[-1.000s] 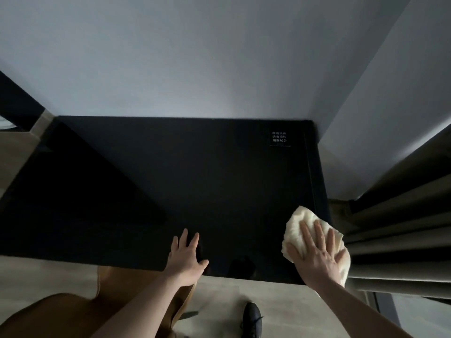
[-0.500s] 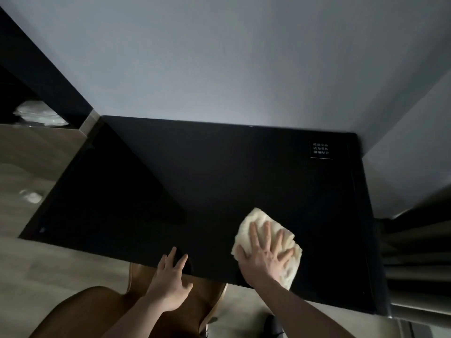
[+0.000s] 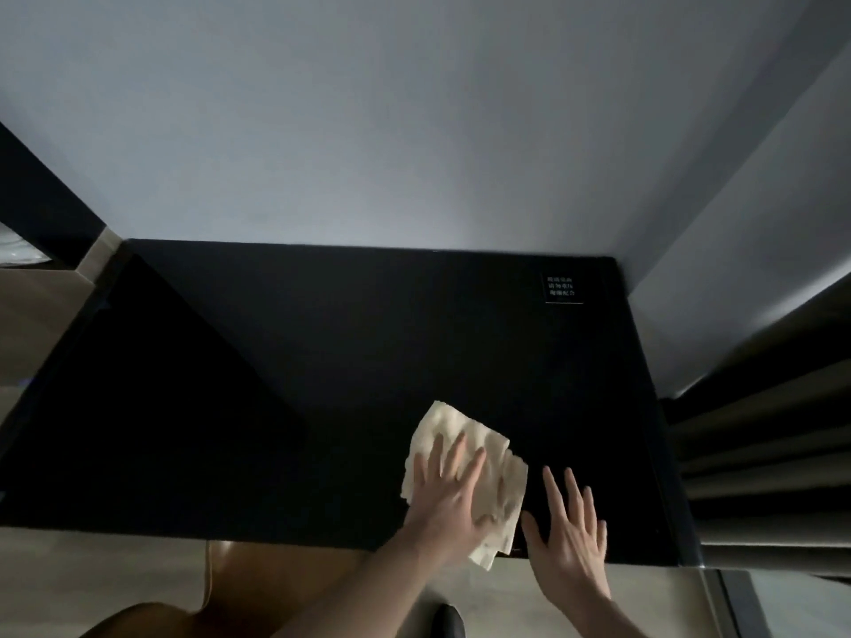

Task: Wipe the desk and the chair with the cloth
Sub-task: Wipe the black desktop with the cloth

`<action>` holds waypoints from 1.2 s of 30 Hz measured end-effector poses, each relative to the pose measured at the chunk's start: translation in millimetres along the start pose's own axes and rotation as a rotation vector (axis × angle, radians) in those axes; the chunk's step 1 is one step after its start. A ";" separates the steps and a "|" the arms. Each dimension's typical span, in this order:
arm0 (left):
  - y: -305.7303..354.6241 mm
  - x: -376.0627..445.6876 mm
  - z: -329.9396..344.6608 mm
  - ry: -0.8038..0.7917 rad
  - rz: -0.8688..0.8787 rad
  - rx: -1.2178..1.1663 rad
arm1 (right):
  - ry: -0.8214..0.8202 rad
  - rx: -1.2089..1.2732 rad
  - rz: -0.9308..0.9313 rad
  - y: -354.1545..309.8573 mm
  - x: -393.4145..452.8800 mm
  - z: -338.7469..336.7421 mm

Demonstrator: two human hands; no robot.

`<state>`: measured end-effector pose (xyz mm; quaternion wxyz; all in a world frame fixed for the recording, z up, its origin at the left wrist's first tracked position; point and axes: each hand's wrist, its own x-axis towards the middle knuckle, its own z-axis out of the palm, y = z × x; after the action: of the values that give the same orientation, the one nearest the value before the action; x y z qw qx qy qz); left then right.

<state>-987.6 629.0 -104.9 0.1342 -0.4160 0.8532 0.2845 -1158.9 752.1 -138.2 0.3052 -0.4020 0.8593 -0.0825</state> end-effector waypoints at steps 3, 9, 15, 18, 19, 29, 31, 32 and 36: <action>12.3 27.9 15.2 -0.047 -0.081 0.033 | -0.016 -0.058 0.037 20.2 15.5 -3.0; -9.6 37.7 45.4 0.055 -0.082 0.175 | -0.040 -0.081 0.049 15.3 25.5 6.6; -58.4 23.6 30.9 0.057 -0.128 0.225 | -0.093 -0.125 -0.083 -17.0 30.8 10.6; -97.8 6.4 14.0 0.033 -0.218 0.217 | -0.116 -0.179 -0.170 -49.4 28.9 23.0; -114.6 -0.8 10.3 0.033 -0.265 0.194 | -0.130 -0.189 -0.198 -62.7 27.7 29.9; -308.7 -105.8 -28.8 0.002 -0.545 0.045 | -0.285 -0.272 -0.389 -217.7 -18.5 121.7; -355.9 -129.0 -36.1 0.013 -0.590 0.009 | -0.288 -0.305 -0.402 -247.1 -26.3 139.8; -378.8 -139.9 -41.0 0.022 -0.603 0.005 | -0.295 -0.308 -0.394 -261.2 -30.5 149.5; -471.2 -176.8 -62.1 -0.001 -0.634 0.006 | -0.301 -0.295 -0.304 -317.3 -47.3 195.9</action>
<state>-507.4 472.1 -148.8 0.2179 -0.6605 0.6820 0.2262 -816.7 597.0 -150.4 0.3517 -0.5743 0.7368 0.0596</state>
